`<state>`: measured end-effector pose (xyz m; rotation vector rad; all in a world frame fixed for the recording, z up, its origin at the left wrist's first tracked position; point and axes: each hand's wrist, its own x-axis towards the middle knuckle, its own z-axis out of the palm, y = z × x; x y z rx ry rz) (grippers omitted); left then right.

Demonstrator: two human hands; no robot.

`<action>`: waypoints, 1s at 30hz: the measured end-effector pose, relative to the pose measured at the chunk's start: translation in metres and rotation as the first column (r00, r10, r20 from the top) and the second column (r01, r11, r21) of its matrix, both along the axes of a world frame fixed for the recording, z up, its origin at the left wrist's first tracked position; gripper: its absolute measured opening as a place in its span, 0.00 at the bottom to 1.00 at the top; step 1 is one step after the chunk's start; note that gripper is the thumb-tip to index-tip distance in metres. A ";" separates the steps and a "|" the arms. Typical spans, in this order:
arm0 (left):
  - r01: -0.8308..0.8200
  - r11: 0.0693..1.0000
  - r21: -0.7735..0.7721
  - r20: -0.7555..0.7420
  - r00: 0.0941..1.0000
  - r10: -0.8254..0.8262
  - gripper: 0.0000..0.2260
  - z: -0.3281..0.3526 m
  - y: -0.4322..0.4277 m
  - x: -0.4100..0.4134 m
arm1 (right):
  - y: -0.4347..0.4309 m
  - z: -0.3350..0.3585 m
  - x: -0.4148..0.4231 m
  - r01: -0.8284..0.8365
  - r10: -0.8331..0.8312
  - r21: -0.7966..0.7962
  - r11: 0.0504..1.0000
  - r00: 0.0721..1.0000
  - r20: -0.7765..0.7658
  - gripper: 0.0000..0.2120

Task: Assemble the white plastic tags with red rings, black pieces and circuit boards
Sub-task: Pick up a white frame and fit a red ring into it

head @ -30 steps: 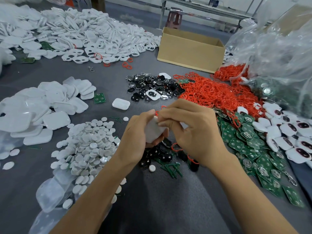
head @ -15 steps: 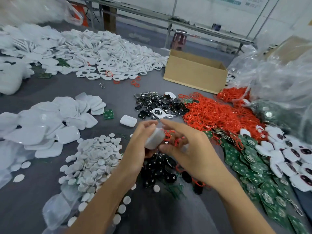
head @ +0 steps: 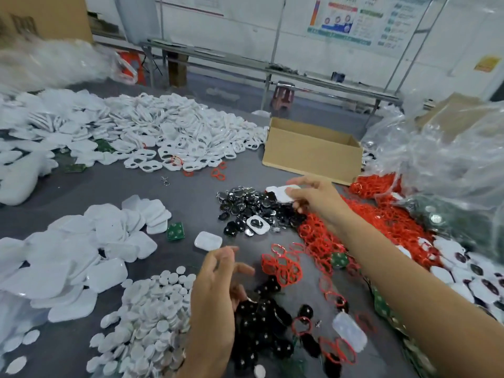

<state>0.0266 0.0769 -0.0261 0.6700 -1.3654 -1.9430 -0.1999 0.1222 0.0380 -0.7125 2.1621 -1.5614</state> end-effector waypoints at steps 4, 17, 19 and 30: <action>-0.003 1.000 0.024 -0.032 0.999 0.004 0.20 -0.001 -0.008 -0.004 | -0.042 0.052 -0.104 0.234 -0.187 -0.339 0.911 0.968 0.166 0.14; -0.036 0.993 -0.114 -0.054 0.998 0.030 0.08 0.001 -0.004 -0.003 | 0.011 -0.018 -0.085 0.160 -0.114 0.148 0.976 0.954 -0.276 0.21; 0.005 0.984 -0.178 0.016 1.000 -0.002 0.07 -0.002 0.000 -0.003 | 0.013 -0.019 -0.043 0.059 0.004 0.176 0.983 0.942 -0.336 0.18; -0.096 0.885 -0.456 0.218 0.952 0.215 0.07 -0.008 0.001 0.004 | -0.074 -0.037 0.104 -0.295 0.653 0.620 0.727 0.575 -0.493 0.18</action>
